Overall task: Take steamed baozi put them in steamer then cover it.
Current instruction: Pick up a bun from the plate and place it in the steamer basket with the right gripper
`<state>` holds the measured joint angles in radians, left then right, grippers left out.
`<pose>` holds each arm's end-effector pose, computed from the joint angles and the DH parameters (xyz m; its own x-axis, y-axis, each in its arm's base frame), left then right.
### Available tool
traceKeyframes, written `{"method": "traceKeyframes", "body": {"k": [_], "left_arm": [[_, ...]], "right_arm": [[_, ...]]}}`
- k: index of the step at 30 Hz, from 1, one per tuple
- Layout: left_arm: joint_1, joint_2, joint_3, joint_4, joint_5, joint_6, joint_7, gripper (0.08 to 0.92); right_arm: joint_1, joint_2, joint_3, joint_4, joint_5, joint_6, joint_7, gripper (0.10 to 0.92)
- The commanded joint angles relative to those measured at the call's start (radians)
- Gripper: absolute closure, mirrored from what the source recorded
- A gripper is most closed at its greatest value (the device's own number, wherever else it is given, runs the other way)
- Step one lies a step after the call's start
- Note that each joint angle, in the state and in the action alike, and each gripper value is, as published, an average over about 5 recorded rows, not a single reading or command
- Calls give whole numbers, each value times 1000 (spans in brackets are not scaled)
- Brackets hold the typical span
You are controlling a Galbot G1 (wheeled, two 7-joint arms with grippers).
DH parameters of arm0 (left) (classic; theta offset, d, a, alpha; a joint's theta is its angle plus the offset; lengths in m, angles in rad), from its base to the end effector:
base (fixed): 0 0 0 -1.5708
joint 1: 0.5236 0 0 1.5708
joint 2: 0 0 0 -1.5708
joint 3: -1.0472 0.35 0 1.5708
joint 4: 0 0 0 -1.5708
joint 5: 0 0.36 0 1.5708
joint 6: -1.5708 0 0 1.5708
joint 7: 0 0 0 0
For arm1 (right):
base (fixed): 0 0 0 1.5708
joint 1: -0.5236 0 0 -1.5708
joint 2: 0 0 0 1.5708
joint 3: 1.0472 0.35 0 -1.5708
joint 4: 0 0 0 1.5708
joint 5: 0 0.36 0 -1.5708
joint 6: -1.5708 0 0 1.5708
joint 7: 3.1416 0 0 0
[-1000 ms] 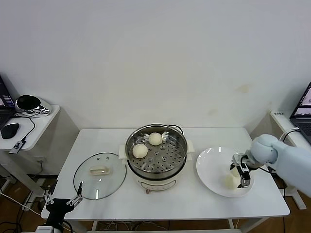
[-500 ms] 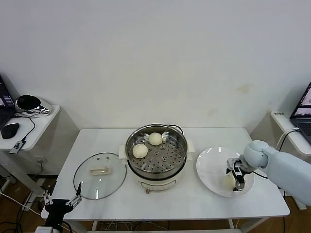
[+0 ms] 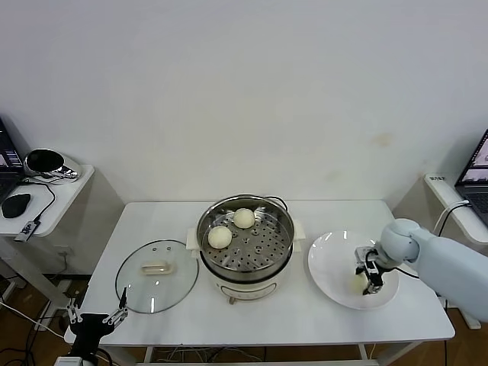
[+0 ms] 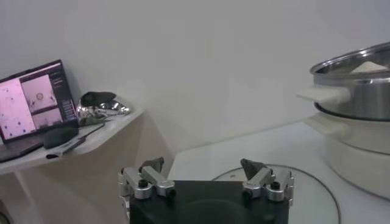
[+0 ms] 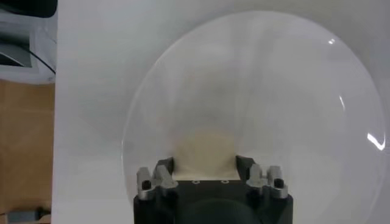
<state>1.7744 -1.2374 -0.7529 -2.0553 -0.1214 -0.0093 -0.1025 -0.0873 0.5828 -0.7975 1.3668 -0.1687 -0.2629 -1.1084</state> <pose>0.1330 0.1281 -0.3172 -0.9786 -0.1332 0.1568 -0.0823 0.9520 0.2949 0.4743 -0.1651 -0.2258 -0.1186 -0.0246 0.9926 -0.9880 -0.0971 -0.1205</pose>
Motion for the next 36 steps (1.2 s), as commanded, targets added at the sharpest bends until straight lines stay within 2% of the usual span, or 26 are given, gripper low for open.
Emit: {"method": "traceKeyframes", "body": {"k": [1,9,18,28,36], "left_arm": [[-4,0,2,-2,0,1,1,177],[-16,6,10,-5,-1,4,2,177],[-13,16,3,-5,-11,0,1,177],[-20,12,4,-2,-11,-6,-1,177],[-21,17,-12,-9,-15,-6,-1,177]], "right_arm": [[144,-25,-53,36,53,-3,-17,451],[423,13,-109,45,176,8,-87,442],[748,199,-251,-3,296,36,-113,440],[768,438,-372,39,403,206,-31,440],[703,579,-455,3,346,377,-2,439]]}}
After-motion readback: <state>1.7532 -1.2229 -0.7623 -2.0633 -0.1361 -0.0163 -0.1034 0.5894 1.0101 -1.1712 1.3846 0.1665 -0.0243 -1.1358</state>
